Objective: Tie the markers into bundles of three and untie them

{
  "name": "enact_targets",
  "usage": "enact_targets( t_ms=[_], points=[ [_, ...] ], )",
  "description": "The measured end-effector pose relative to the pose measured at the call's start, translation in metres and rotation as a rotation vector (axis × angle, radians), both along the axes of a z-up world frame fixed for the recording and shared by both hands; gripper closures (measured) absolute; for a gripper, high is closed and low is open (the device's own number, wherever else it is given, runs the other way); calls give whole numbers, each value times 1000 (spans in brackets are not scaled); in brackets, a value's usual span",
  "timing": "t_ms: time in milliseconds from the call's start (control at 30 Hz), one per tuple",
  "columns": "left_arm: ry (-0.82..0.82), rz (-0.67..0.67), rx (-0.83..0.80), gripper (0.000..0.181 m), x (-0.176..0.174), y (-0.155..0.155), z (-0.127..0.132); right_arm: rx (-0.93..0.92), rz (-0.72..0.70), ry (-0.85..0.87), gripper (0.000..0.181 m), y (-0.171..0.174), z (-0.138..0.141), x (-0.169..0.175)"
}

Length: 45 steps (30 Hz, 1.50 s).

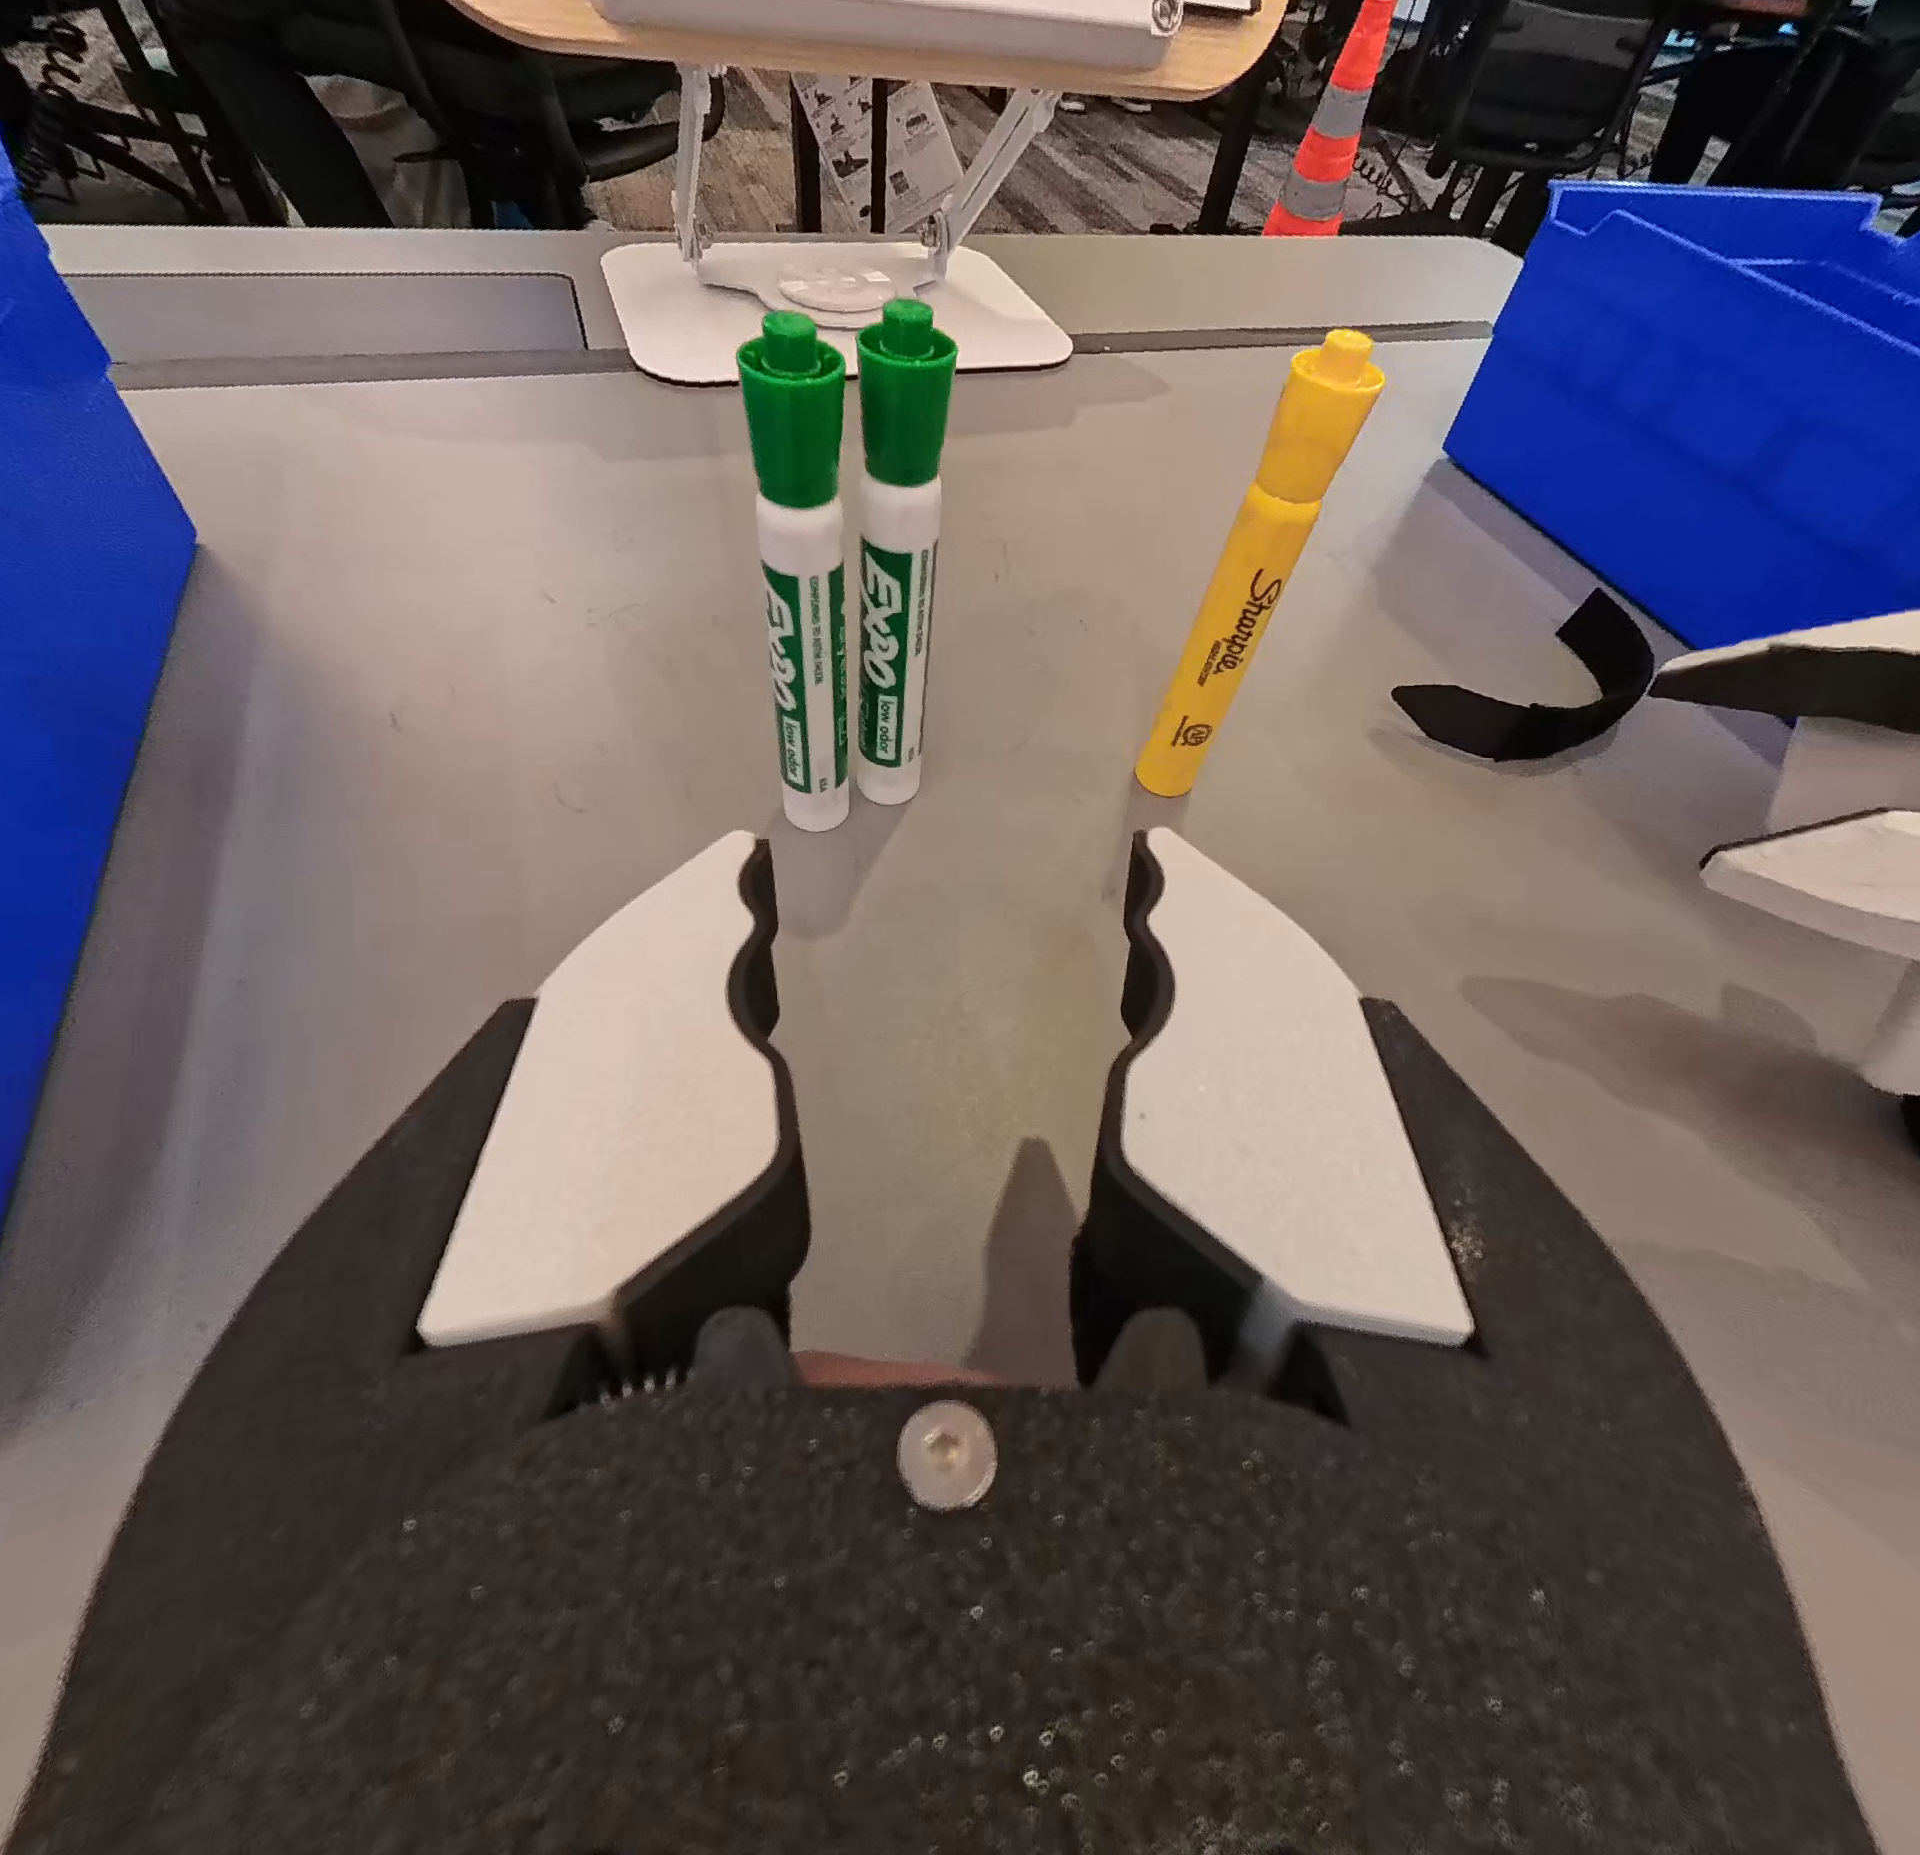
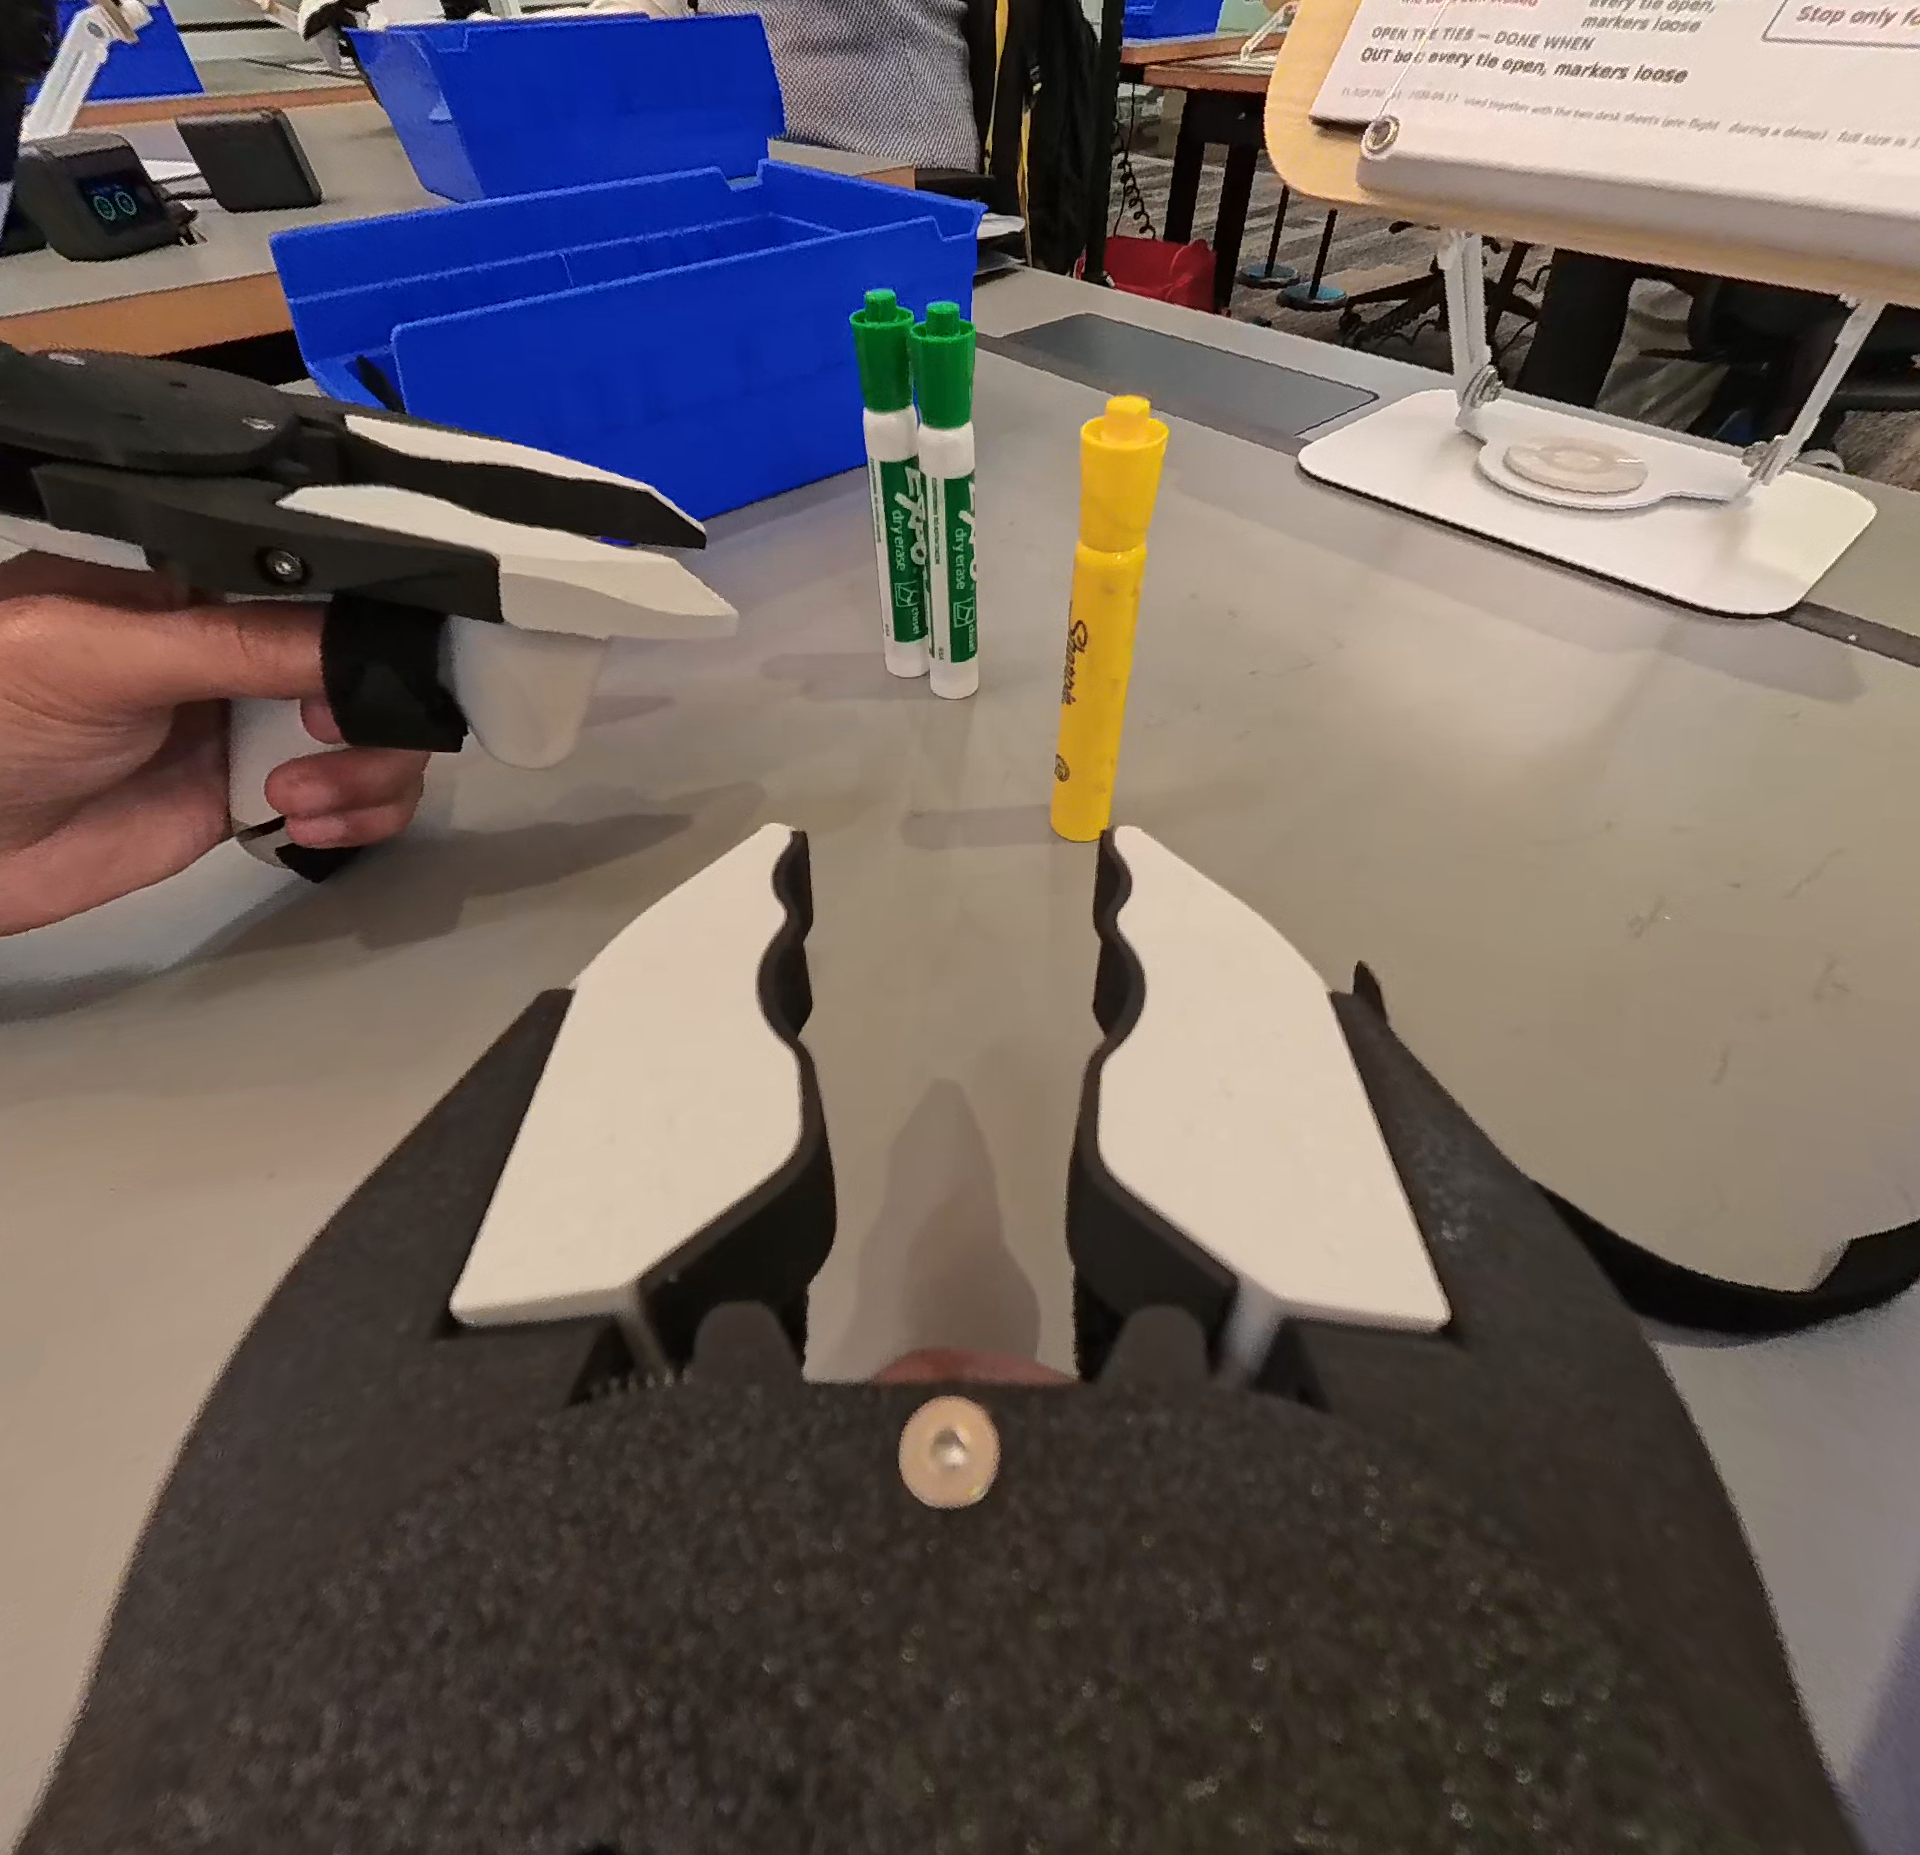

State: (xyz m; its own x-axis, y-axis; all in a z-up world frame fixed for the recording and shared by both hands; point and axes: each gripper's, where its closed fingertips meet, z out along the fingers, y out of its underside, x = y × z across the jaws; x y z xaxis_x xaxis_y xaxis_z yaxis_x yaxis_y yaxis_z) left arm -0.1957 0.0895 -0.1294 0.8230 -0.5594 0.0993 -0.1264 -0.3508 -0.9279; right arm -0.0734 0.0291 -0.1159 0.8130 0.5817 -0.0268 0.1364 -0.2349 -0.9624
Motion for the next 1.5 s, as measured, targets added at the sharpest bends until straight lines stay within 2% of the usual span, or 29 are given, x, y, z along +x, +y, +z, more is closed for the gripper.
enact_targets(
  t_ms=[133, 333, 433, 533, 633, 767, 933, 1167, 1500],
  points=[
    [-10, 8, -6, 117, -3, 1, 3, -8, -23, 20, 133, 13, 14, -3],
    [2, 17, 30, 118, -11, 8, 14, -82, -19, -25, 134, 69, 20, -17],
    [20, 15, 40, 118, -13, 10, 14, -93, -15, -32, 134, 87, 17, -22],
    [32, 10, 47, 118, -13, 10, 13, -56, 1, -7, 142, 93, 20, -27],
    [56, 6, 64, 118, -12, 9, 11, -10, 21, -12, 163, 96, 23, -26],
    [79, 10, 84, 117, -13, 10, 11, 50, 54, -19, 163, 96, 34, -32],
    [68, 25, 78, 117, -18, 14, 12, 96, 199, 38, 163, 85, 53, -67],
    [63, 46, 62, 117, -28, 21, 10, 139, 234, 45, 163, 96, 42, -101],
    [60, 51, 44, 117, -33, 25, 6, 127, 220, 33, 163, 107, 25, -114]
  ],
)
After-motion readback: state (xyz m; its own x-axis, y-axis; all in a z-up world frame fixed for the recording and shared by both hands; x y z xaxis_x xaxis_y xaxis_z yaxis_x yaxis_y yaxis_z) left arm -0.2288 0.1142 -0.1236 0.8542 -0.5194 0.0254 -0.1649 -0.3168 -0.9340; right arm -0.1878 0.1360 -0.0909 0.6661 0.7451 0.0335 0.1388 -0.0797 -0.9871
